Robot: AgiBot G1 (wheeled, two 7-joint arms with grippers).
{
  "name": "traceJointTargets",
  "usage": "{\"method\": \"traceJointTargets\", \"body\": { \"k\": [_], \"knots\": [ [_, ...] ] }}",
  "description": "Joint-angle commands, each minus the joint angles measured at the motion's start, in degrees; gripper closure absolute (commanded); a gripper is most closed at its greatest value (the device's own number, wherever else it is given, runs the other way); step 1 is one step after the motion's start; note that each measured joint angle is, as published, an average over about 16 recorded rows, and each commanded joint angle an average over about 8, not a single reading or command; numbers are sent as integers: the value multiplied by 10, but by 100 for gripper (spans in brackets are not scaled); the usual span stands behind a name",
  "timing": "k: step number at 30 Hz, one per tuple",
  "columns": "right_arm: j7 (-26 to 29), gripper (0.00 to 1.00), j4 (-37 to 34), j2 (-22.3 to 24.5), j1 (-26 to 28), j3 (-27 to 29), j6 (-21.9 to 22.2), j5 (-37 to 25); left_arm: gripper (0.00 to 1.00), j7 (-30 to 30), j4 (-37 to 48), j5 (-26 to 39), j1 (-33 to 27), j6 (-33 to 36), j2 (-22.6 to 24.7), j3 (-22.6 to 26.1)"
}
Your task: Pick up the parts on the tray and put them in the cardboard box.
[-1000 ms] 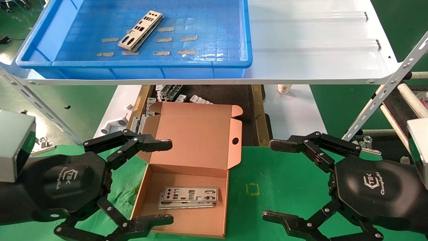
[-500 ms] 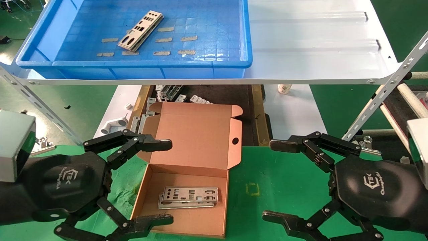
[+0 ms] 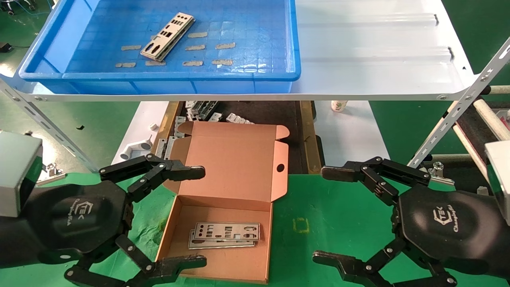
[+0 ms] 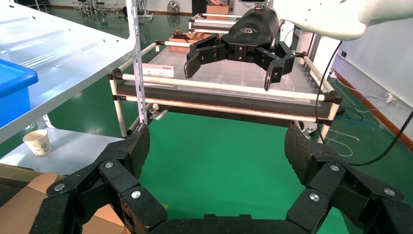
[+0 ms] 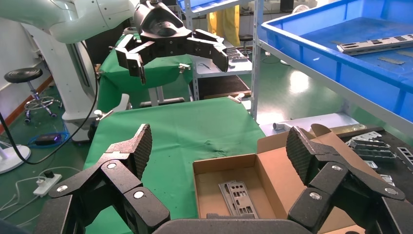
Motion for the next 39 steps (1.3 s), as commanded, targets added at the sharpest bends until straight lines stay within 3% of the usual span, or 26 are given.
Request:
{"method": "traceJointTargets", "body": {
  "k": [1, 39],
  "knots": [
    [0, 0, 0, 0, 0, 0, 0, 0, 0, 0, 0, 0, 0, 0, 0, 0],
    [0, 0, 0, 0, 0, 0, 0, 0, 0, 0, 0, 0, 0, 0, 0, 0]
  ]
}}
